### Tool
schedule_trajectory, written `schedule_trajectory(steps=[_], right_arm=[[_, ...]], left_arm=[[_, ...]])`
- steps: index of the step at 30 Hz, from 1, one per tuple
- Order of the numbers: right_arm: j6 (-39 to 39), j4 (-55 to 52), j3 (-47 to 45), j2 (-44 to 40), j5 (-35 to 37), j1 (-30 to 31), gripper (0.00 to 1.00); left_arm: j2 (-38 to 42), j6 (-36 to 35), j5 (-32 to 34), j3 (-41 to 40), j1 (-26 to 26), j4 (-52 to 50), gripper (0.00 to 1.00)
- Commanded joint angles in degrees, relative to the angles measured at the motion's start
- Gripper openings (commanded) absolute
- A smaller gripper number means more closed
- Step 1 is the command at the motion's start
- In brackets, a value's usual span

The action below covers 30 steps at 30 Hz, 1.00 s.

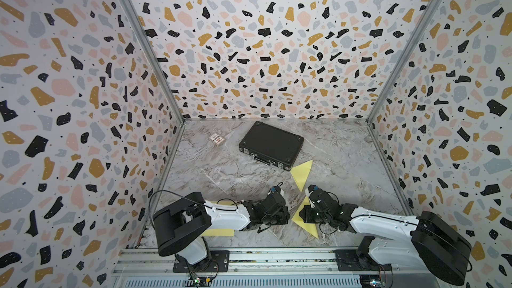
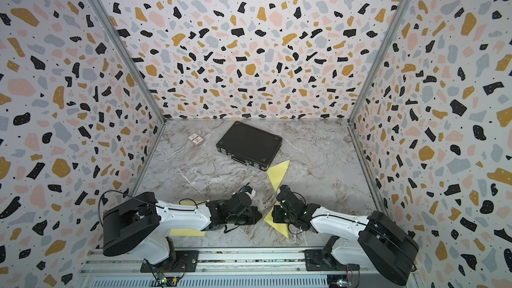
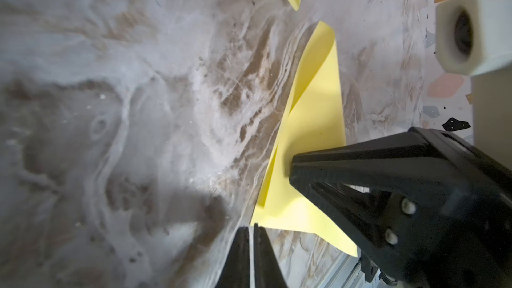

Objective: Fold the square paper diagonally
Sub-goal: Fold the paper at the center of the board.

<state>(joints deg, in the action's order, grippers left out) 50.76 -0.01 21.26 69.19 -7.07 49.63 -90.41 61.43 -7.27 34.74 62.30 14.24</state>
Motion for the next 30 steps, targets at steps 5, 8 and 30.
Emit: schedule_trajectory(steps=[5, 8, 30], right_arm=[[0.1, -5.0, -1.2, -0.4, 1.0, 0.2, 0.1], [0.2, -4.6, -1.4, -0.4, 0.8, 0.2, 0.1], [0.8, -3.7, -2.4, -1.1, 0.6, 0.3, 0.1]], left_arm=[[-2.0, 1.6, -0.5, 3.1, -0.3, 3.0, 0.26], [-2.7, 2.4, -0.9, 2.8, -0.3, 4.2, 0.3], [-7.0, 6.4, -2.8, 1.5, 1.4, 9.5, 0.25]])
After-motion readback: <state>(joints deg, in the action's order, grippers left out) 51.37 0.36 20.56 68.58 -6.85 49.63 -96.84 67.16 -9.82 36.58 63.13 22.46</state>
